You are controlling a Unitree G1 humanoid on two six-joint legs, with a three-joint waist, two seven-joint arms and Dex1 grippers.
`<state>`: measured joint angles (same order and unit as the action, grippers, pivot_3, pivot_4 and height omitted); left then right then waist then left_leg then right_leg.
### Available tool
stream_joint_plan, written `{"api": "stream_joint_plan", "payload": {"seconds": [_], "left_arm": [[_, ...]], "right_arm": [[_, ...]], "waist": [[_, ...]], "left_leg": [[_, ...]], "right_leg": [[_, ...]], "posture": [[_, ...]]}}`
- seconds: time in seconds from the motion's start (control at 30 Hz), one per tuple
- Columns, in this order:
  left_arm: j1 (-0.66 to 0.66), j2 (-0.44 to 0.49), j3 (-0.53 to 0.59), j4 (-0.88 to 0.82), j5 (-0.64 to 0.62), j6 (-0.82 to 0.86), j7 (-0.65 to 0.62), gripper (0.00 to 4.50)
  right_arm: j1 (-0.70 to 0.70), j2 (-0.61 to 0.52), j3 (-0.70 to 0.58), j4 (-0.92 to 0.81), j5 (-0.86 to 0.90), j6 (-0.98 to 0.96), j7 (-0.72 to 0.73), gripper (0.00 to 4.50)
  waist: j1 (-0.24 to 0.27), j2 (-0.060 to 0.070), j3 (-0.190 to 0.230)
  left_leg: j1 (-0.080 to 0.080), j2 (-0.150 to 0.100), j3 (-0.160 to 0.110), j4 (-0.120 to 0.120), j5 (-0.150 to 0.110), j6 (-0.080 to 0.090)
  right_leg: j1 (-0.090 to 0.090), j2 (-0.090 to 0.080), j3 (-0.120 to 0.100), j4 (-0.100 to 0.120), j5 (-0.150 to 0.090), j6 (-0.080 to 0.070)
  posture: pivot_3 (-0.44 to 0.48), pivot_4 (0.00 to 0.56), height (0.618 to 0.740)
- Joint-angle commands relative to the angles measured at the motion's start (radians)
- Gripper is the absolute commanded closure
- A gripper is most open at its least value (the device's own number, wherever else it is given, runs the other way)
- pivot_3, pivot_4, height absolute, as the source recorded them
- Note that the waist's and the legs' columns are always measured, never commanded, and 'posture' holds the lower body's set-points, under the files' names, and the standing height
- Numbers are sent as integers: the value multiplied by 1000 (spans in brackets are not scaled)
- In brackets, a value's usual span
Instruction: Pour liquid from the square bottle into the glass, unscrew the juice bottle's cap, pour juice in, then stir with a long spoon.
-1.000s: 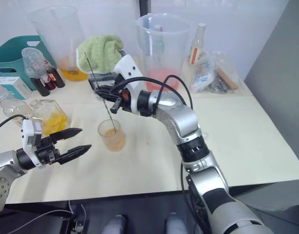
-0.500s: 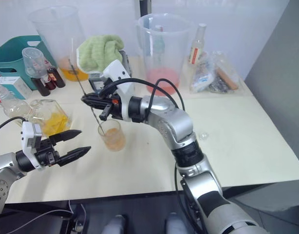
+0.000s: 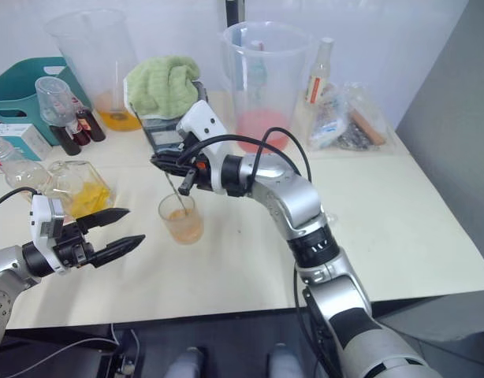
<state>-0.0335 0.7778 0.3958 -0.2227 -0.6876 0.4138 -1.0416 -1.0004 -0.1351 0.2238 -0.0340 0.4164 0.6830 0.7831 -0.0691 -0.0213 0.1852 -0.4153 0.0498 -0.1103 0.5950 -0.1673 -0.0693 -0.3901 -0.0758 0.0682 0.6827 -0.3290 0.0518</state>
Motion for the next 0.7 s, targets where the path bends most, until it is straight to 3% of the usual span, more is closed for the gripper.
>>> {"api": "stream_joint_plan", "payload": {"seconds": [0.03, 0.43, 0.57, 0.7], "left_arm": [[-8, 13, 20, -16, -8, -11, -6, 49], [0, 11, 23, -21, -7, -11, -2, 49], [1, 9, 23, -16, -7, -14, -5, 49], [1, 7, 23, -10, -7, -18, -11, 49]], "right_arm": [[-14, 30, -27, -58, 46, 27, -15, 4500], [-16, 46, -52, 77, -39, -117, -78, 4500], [-28, 28, -112, 4, 57, -3, -69, 4500], [-61, 48, -211, -19, 163, 141, -148, 4500]], "waist": [[0, 0, 0], [3, 0, 0], [1, 0, 0], [0, 0, 0]], "left_leg": [[0, 0, 0, 0, 0, 0], [0, 0, 0, 0, 0, 0], [0, 0, 0, 0, 0, 0], [0, 0, 0, 0, 0, 0]], "right_leg": [[0, 0, 0, 0, 0, 0], [0, 0, 0, 0, 0, 0], [0, 0, 0, 0, 0, 0], [0, 0, 0, 0, 0, 0]], "posture": [[0, 150, 740], [0, 150, 740], [0, 150, 740], [0, 150, 740]]}}
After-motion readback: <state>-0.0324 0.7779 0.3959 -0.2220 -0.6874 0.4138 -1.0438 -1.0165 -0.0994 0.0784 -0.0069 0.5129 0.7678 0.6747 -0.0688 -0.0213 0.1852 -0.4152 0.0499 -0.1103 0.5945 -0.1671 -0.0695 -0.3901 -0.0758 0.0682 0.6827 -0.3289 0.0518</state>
